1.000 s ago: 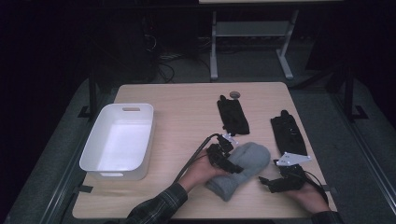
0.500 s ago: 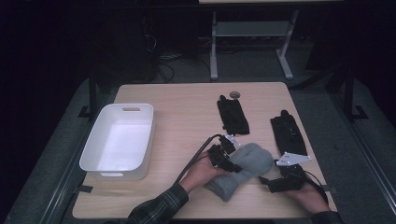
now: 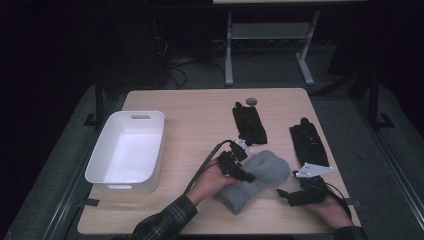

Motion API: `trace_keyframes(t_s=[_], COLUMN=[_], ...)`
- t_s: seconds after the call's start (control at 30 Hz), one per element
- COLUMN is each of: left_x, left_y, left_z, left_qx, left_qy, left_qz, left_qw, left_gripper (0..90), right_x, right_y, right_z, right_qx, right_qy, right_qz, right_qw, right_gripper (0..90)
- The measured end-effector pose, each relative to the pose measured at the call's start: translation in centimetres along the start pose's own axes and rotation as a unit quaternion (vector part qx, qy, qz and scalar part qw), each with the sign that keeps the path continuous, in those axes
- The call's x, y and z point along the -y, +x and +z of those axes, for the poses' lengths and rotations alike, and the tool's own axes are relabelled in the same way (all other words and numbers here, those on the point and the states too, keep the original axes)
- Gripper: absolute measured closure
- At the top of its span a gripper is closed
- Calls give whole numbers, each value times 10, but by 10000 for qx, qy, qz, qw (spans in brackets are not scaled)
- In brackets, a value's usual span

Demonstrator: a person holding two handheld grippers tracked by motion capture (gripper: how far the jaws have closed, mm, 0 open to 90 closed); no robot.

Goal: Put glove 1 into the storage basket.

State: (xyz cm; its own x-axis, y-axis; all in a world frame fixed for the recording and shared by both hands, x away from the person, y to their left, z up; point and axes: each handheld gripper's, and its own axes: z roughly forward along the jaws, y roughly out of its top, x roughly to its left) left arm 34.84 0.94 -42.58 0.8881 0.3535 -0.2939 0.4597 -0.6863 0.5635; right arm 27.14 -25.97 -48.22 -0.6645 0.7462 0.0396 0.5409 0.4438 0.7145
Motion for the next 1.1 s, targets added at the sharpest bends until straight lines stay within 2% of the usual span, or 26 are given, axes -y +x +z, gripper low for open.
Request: trace_keyframes(t_s=[0.2,0.4,0.6,1.1], left_x=[0,0,-1,5], left_y=[2,3,7,24], left_z=[-18,-36,-64,-128], left_qx=[-50,-113,-169,-505], left_qy=[-165,-220,-353,-647], left_qz=[-49,-77,-137,-340], left_qw=[9998,9997,9991,9960], left_gripper=[651,650,650,649], right_x=[0,0,0,0], right_y=[0,0,0,0], right_z=[0,0,0,0], right_qx=[0,0,-5,-7], right_qy=[1,5,0,0], right_qz=[0,2,13,20], right_qw=[10000,10000,10000,10000], right_gripper=[89,89,89,89])
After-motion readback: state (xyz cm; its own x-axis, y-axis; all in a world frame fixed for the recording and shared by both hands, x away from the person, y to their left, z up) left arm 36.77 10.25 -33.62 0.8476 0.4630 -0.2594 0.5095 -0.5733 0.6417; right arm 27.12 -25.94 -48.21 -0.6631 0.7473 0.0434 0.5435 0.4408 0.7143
